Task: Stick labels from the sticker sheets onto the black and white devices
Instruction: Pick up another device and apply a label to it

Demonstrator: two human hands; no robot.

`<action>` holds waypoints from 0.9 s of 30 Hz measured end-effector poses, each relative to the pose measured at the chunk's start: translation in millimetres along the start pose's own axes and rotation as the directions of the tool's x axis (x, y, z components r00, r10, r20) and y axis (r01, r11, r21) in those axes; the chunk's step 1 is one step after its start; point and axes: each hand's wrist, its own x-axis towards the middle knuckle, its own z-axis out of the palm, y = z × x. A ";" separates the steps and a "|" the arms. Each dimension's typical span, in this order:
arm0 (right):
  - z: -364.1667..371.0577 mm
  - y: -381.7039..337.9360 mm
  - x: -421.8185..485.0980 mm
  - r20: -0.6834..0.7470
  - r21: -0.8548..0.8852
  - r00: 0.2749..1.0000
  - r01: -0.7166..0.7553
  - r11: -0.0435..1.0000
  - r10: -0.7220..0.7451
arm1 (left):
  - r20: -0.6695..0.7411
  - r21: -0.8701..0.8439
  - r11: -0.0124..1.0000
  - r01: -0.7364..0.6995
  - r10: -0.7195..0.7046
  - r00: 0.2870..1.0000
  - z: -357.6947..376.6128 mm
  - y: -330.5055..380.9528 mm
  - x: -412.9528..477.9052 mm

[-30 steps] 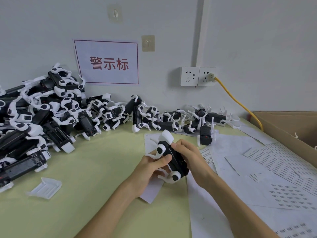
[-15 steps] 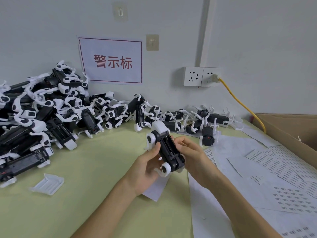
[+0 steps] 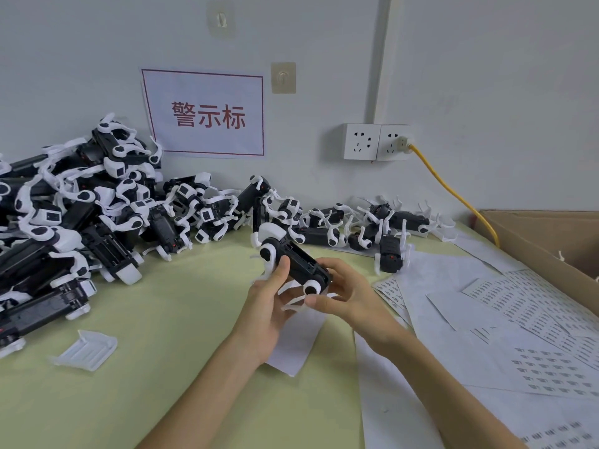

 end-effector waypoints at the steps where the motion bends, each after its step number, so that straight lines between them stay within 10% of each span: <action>1: 0.3 -0.5 0.6 -0.022 0.047 1.000 0.002 0.999 -0.001 | -0.004 0.030 0.999 -0.021 0.021 1.000 1.3 0.4 -0.7; 9: -11.5 -12.0 1.1 -0.090 0.445 0.982 -0.112 0.889 0.169 | 0.005 0.289 0.957 0.025 -0.028 1.000 -5.1 -3.5 2.3; 13: -14.4 -19.3 -1.2 -0.141 0.530 0.975 -0.072 0.845 0.171 | -0.098 0.004 0.973 0.229 -0.228 0.969 -9.2 -2.4 3.2; 20: -11.2 -20.7 -6.8 0.018 0.461 1.000 -0.017 0.887 0.010 | 0.166 -0.133 0.959 0.251 -0.228 0.959 -8.6 15.2 -2.1; 27: -13.9 -13.2 -2.0 -0.033 0.375 0.998 -0.036 0.926 0.052 | 0.463 -0.006 0.861 0.508 -0.448 0.765 -6.9 12.9 -9.1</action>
